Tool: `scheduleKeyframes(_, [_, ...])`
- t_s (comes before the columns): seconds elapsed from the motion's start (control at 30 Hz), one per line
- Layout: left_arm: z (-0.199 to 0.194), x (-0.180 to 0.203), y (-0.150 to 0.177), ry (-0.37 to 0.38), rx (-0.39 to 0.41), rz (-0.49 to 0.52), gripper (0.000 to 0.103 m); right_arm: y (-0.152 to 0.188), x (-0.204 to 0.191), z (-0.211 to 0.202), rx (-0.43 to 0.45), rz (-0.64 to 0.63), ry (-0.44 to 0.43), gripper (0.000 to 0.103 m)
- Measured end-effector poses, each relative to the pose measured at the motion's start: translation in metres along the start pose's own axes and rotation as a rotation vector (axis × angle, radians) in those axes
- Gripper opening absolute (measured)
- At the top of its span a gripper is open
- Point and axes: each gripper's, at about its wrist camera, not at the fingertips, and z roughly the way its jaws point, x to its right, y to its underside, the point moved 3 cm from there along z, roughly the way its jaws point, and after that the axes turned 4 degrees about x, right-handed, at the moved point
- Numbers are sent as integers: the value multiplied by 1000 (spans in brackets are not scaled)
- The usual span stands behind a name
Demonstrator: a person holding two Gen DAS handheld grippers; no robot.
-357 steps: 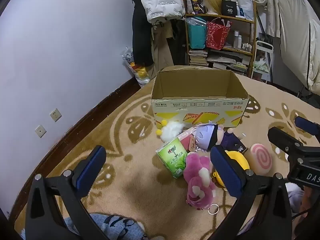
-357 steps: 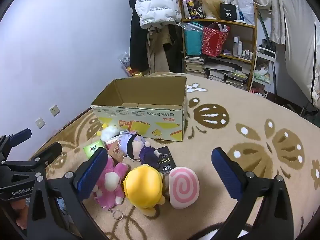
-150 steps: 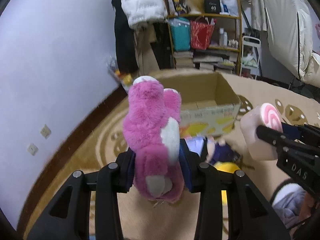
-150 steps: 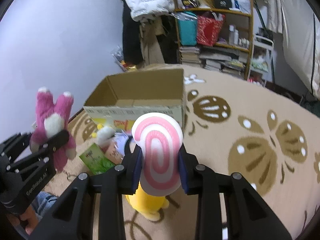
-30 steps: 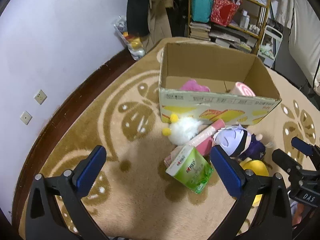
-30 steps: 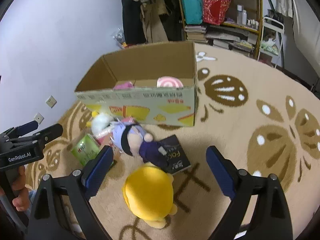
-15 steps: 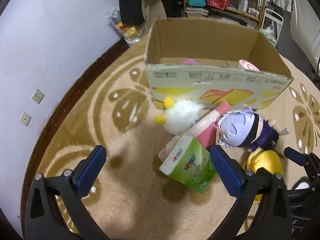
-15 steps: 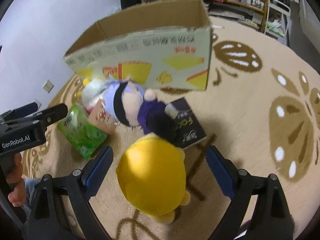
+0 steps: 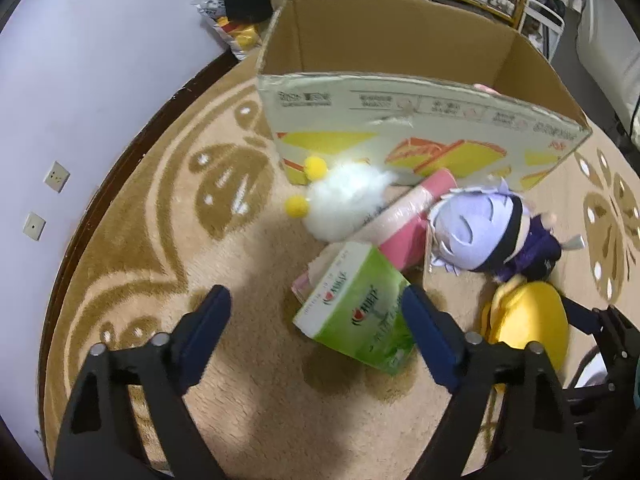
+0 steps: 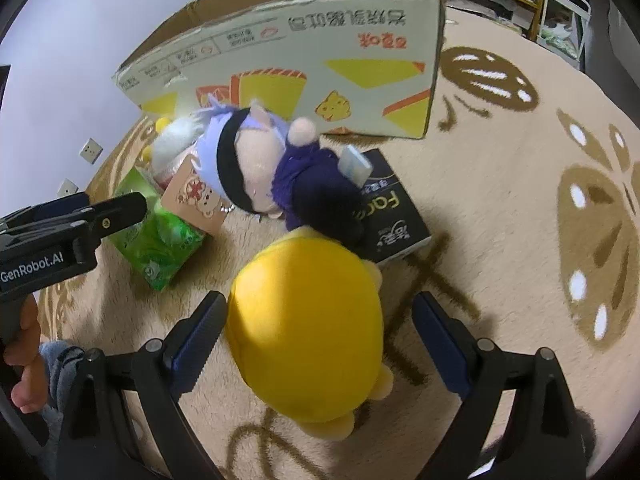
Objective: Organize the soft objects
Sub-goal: 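Grasp the green tissue pack with the left tool while the right tool grasps the yellow plush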
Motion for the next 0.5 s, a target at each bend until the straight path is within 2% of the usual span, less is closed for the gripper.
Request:
scheduleKeyframes(0.03, [-1,3,0,6,8,16,65,1,-1,2,-5,-4,2,98])
scheduleKeyframes(0.13, [-4,10,0,19,22,48,51,3,-3,7,-23,-7,4,98])
scheduleKeyframes(0.23, [-6,16,2,41,20,78,41,5,-2,12,-38,-3,4,98])
scheduleKeyframes(0.4, [-5,24,6,65,1,111,40,8,0,17,-53,9,-1,98])
scheduleKeyframes(0.5, [-4,27,8,50,-2,127,41,8,0,17,-52,6,0,98])
